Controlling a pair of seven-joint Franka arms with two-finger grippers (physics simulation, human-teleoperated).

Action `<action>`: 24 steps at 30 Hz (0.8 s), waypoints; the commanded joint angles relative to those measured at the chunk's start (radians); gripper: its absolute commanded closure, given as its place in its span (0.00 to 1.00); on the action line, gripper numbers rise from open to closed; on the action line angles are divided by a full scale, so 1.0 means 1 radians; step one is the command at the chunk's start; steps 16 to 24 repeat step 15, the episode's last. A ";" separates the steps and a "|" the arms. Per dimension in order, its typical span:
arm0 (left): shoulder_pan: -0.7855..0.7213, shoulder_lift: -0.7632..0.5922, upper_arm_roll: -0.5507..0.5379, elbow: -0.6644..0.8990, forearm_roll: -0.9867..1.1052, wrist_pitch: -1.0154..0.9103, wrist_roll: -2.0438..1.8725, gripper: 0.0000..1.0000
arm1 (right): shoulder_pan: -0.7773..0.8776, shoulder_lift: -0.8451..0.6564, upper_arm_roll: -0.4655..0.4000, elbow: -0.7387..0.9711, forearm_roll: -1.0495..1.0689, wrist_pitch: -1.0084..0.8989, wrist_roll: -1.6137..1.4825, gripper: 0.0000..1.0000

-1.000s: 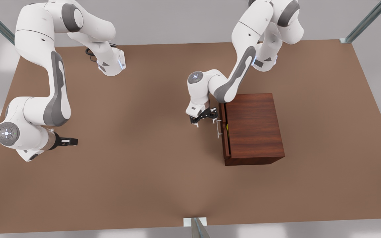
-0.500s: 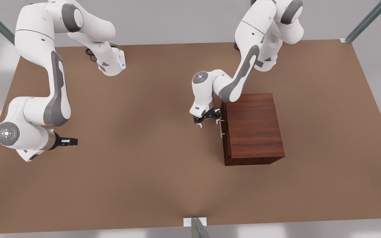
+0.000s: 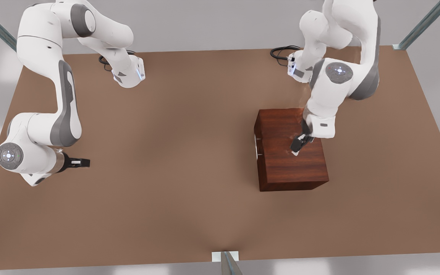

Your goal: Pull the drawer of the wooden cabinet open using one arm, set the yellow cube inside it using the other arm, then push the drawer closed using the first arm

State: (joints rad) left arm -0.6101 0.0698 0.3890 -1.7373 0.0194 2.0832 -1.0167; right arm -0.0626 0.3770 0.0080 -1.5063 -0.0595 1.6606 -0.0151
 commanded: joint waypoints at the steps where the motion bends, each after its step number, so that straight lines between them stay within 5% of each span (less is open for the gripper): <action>1: 0.097 0.037 0.094 0.143 -0.182 -0.452 1.080 0.00 | -0.003 -0.021 0.000 -0.028 0.004 -0.016 -0.006 0.00; 2: 0.251 0.137 0.096 0.278 -0.355 -0.566 1.141 0.00 | -0.009 -0.056 0.000 -0.067 0.004 -0.015 -0.008 0.00; 6: 0.223 0.194 0.056 0.312 -0.274 -0.531 1.155 0.00 | -0.026 -0.090 0.000 -0.081 0.009 -0.061 -0.008 0.00; 7: 0.610 0.192 -0.373 0.325 -0.231 -0.529 1.164 0.00 | -0.026 -0.092 0.000 -0.078 0.009 -0.074 -0.008 0.00; 8: 0.639 0.173 -0.443 0.309 -0.142 -0.496 1.162 0.00 | -0.026 -0.092 0.001 -0.078 0.010 -0.076 -0.008 0.00; 9: 0.639 0.097 -0.440 0.176 -0.154 -0.350 1.167 0.00 | -0.026 -0.092 0.000 -0.074 0.010 -0.091 -0.008 0.00; 12: 0.613 0.136 -0.447 0.275 -0.115 -0.350 1.164 0.00 | -0.026 -0.092 0.001 -0.072 0.007 -0.105 -0.009 0.00; 24: 0.610 0.137 -0.447 0.277 -0.122 -0.393 1.161 0.00 | -0.025 -0.089 0.001 -0.071 0.007 -0.111 -0.009 0.00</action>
